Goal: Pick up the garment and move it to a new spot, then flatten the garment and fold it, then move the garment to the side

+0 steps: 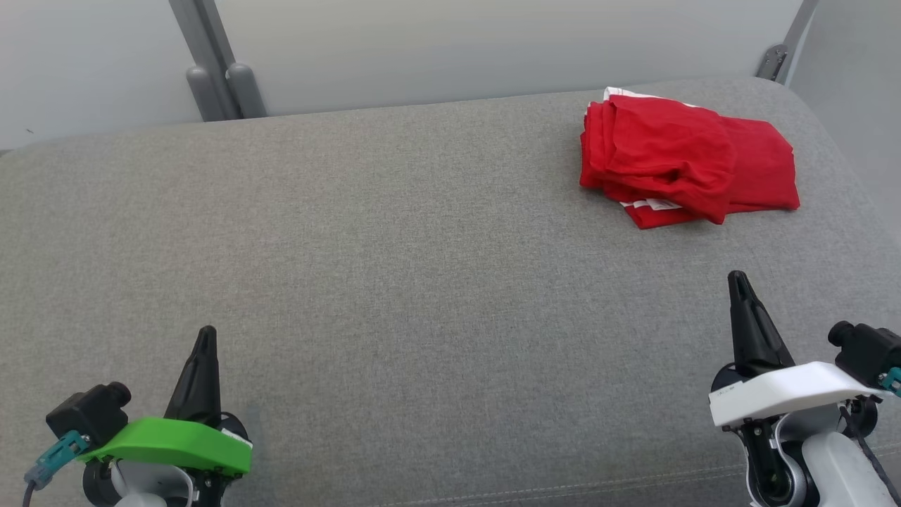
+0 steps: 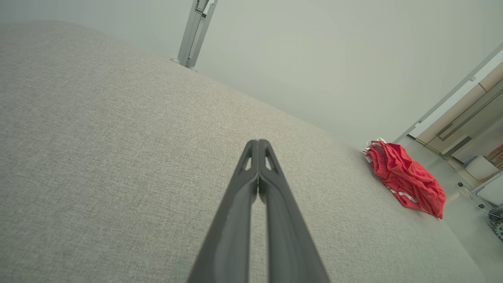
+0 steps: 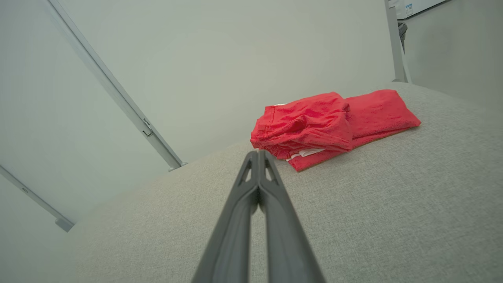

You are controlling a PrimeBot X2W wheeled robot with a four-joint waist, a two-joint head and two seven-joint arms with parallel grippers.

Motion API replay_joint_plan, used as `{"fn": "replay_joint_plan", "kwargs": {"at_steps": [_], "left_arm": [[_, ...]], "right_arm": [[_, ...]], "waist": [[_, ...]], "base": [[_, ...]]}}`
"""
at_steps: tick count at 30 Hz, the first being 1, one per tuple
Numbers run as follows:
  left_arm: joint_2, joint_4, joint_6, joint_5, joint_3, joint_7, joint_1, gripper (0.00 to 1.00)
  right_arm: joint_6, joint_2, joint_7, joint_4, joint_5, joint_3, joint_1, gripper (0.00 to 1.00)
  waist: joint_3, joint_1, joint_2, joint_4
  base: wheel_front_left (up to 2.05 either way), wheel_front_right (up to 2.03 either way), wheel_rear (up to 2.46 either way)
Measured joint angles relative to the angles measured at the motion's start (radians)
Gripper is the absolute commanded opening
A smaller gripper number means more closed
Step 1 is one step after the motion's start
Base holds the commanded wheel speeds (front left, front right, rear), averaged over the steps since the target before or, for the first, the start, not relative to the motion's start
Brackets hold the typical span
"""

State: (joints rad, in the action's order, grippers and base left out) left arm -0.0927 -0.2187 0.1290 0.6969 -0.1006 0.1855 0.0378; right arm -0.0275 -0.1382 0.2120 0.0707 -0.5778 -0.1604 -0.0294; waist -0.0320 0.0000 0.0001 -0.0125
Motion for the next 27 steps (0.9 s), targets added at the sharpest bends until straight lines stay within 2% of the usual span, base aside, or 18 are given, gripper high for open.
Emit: {"fn": "replay_joint_plan", "kwargs": {"at_steps": [27], "left_arm": [[0.013,-0.016,0.000,0.306,0.050,-0.092,0.001,0.00]], "right_arm": [[0.038,0.011,-0.091,0.056,-0.365,0.076,0.009,0.00]], "waist": [[0.009,0.0000,0.0000,0.005]], "base": [[0.00,0.00,0.00]]}}
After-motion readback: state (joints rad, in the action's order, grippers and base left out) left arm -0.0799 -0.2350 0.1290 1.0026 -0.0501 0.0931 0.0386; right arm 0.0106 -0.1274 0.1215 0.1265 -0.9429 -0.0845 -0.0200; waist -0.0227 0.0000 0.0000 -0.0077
